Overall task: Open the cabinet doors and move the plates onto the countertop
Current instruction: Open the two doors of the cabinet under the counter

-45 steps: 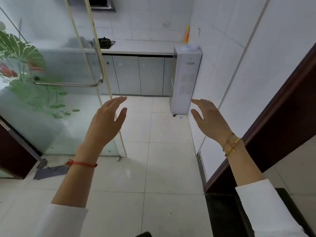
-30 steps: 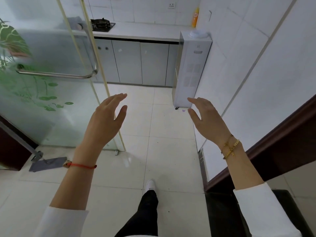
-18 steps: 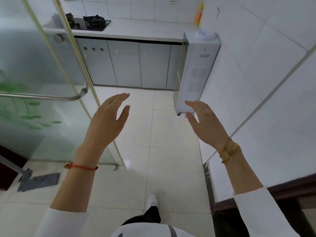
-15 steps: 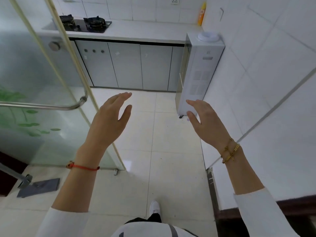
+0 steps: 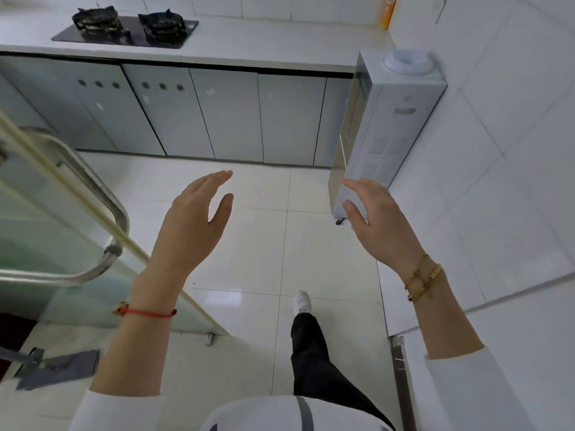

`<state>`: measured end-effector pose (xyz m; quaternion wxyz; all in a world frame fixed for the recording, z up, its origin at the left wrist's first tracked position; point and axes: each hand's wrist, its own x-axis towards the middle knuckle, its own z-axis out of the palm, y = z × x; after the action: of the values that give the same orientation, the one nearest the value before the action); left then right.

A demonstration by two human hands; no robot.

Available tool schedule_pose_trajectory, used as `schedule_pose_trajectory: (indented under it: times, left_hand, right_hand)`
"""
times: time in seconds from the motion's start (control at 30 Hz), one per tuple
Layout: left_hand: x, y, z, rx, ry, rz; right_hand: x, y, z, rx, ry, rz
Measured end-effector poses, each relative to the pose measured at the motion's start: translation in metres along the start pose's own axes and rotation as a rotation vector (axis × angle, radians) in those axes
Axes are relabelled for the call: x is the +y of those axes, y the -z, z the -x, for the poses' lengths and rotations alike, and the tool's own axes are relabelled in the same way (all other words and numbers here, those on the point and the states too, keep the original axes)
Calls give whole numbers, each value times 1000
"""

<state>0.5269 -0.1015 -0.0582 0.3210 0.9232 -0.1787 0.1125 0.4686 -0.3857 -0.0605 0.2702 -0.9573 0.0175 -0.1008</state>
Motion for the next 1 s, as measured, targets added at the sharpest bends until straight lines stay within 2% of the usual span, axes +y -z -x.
schedule_pose_trajectory:
  times: [0.57,1.0]
  left_hand:
    - [-71,-50,-301,131,153,-53]
    - [-174,-91,-491,133,206,-111]
  right_hand:
    - [43,-17,-373,-72,198,-28]
    - [58,-94,-594,-160,230,-38]
